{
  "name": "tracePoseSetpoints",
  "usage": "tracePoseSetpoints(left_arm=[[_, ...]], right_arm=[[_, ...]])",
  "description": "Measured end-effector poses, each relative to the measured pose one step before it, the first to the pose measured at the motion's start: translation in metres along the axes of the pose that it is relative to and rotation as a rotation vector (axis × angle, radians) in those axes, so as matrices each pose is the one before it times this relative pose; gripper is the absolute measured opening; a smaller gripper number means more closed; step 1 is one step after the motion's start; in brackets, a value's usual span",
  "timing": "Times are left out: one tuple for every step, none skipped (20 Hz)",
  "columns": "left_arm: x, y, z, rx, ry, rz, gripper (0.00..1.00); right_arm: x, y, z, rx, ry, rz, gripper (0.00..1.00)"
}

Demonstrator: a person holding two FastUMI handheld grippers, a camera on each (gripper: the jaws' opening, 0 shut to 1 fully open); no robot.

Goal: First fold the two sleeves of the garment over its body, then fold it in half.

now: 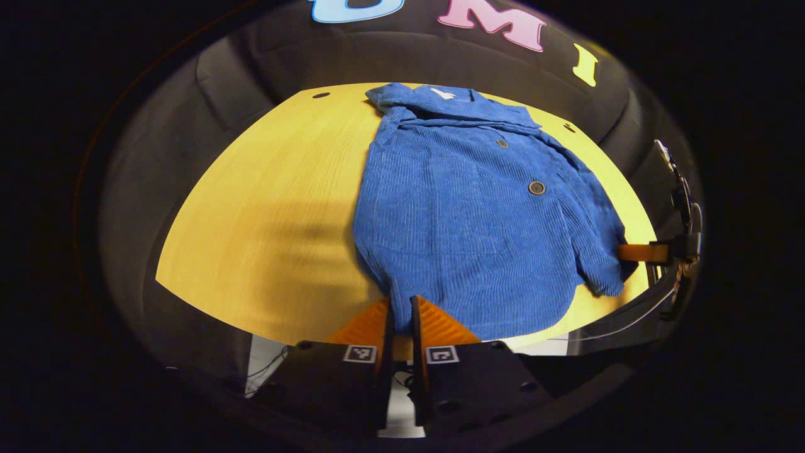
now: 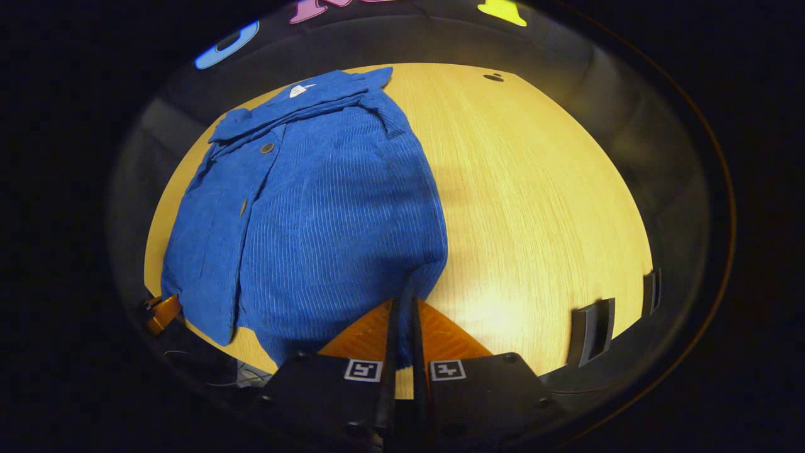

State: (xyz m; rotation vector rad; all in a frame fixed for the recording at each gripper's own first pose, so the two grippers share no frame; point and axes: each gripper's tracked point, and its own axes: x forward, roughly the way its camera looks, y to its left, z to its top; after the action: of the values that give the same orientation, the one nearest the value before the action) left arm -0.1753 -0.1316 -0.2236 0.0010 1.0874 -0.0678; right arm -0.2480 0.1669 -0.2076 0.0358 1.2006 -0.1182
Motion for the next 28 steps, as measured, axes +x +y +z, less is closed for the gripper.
tracePoseSetpoints(left_arm=[[0.00189, -0.00663, 0.00189, -0.00590, -0.00077, -0.02049, 0.08], [-0.00012, -0.00276, 0.00297, -0.01014, -0.00376, -0.00772, 0.06], [0.00214, 0.00016, -0.00156, -0.01094, 0.00751, -0.01152, 0.03], [-0.00113, -0.00058, 0.00247, 0.00306, 0.00114, -0.01263, 0.00], [0.00048, 0.00094, -0.00084, -0.00822, 0.00665, -0.00516, 0.00], [-0.00078, 0.00066, 0.00132, -0.00339, 0.00349, -0.00349, 0.00], [-0.00155, 0.00178, 0.00115, -0.00541, 0.00330, 0.00682, 0.00], [-0.00317, 0.00003, 0.00401, -0.00760, -0.00831, -0.00254, 0.00], [-0.00461, -0.00231, 0.00678, -0.00408, -0.01644, -0.00444, 0.00], [-0.00412, -0.00291, 0.00669, -0.00018, -0.01072, -0.00889, 0.00], [-0.00385, -0.00290, 0.00644, 0.00275, -0.01172, -0.00805, 0.00], [-0.00398, -0.00220, 0.00988, 0.00522, -0.01702, -0.00533, 0.00], [-0.00295, -0.00292, 0.00866, 0.00423, -0.01369, -0.01020, 0.00], [-0.00249, -0.00348, 0.01091, 0.00222, -0.01336, -0.00880, 0.00], [-0.00153, -0.00338, 0.01072, 0.00412, -0.01610, -0.01069, 0.00], [-0.00168, -0.00279, 0.01260, 0.00255, -0.01700, -0.00887, 0.00], [-0.00124, -0.00309, 0.01257, 0.00348, -0.01659, -0.01074, 0.00], [-0.00157, -0.00283, 0.01400, 0.00601, -0.01611, -0.00859, 0.00], [0.00039, -0.00132, 0.01351, 0.00801, -0.01873, -0.00583, 0.00], [0.00002, -0.00084, 0.01558, 0.00968, -0.01973, -0.00397, 0.00], [0.00377, 0.00078, 0.01739, 0.01192, -0.01865, -0.00176, 0.00], [0.00263, 0.00133, 0.01592, 0.00990, -0.01620, -0.00041, 0.00], [0.00303, 0.00221, 0.01410, 0.00306, -0.01648, -0.00230, 0.00], [0.00513, 0.00191, 0.01659, -0.00188, -0.01427, -0.00466, 0.00], [0.00306, 0.00180, 0.01529, 0.00054, -0.01735, -0.00126, 0.00], [0.00501, 0.00335, 0.01810, 0.00943, -0.01795, 0.00116, 0.00], [0.00692, 0.00526, 0.01565, 0.01457, -0.01707, 0.00688, 0.00], [0.00724, 0.00425, 0.01612, 0.01202, -0.01497, 0.00409, 0.00]], right_arm=[[-0.00353, 0.00236, 0.00481, -0.01413, -0.00693, 0.02020, 0.11], [0.00372, 0.00283, -0.00233, -0.00818, -0.00301, 0.01339, 0.02], [-0.00205, 0.00219, 0.00038, -0.01519, -0.00858, 0.02918, 0.02], [0.00330, 0.00174, 0.00091, 0.00868, -0.00151, 0.02158, 0.02], [-0.00116, 0.00020, -0.00057, 0.02467, -0.00075, 0.01230, 0.02], [-0.00010, 0.00001, 0.00266, 0.02791, -0.00566, 0.00736, 0.01], [-0.00098, -0.00037, 0.00279, 0.01095, -0.00906, -0.00234, 0.01], [-0.00227, 0.00005, 0.00472, 0.00307, -0.01267, 0.00219, 0.01], [-0.00364, 0.00178, 0.00683, -0.00556, -0.02116, 0.00141, 0.01], [-0.00407, 0.00081, 0.00840, -0.01365, -0.01814, 0.00377, 0.01], [-0.00468, 0.00200, 0.00936, -0.01793, -0.02054, 0.00182, 0.01], [-0.00373, 0.00286, 0.01013, -0.01551, -0.01599, 0.00712, 0.01], [-0.00236, 0.00378, 0.01221, -0.01160, -0.02330, 0.00704, 0.01], [-0.00196, 0.00307, 0.01300, -0.00707, -0.02634, 0.00228, 0.01], [-0.00141, 0.00460, 0.01438, -0.00200, -0.02734, 0.00957, 0.01], [-0.00165, 0.00433, 0.01294, 0.00043, -0.02215, 0.01089, 0.01], [-0.00083, 0.00374, 0.01378, 0.00116, -0.01818, 0.01026, 0.01], [0.00030, 0.00338, 0.01396, 0.00550, -0.02016, 0.01010, 0.01], [0.00016, 0.00235, 0.01569, 0.00272, -0.01991, 0.00702, 0.01], [-0.00088, -0.00042, 0.01750, 0.00191, -0.02504, 0.00796, 0.01], [0.00257, 0.00136, 0.01886, 0.00538, -0.03077, 0.00704, 0.01], [0.00234, 0.00191, 0.01887, 0.01029, -0.02831, 0.00970, 0.01], [0.00297, 0.00297, 0.01861, 0.00989, -0.02689, 0.00906, 0.01], [0.00474, 0.00230, 0.01881, 0.01027, -0.03005, 0.00640, 0.01], [0.00599, 0.00194, 0.01819, 0.00303, -0.02435, 0.00581, 0.01], [0.00855, 0.00189, 0.01377, -0.00089, -0.01833, 0.00669, 0.01], [0.00898, 0.00240, 0.01618, -0.00254, -0.01992, 0.00446, 0.01], [0.01050, 0.00201, 0.01575, -0.00533, -0.01481, 0.00435, 0.01]])
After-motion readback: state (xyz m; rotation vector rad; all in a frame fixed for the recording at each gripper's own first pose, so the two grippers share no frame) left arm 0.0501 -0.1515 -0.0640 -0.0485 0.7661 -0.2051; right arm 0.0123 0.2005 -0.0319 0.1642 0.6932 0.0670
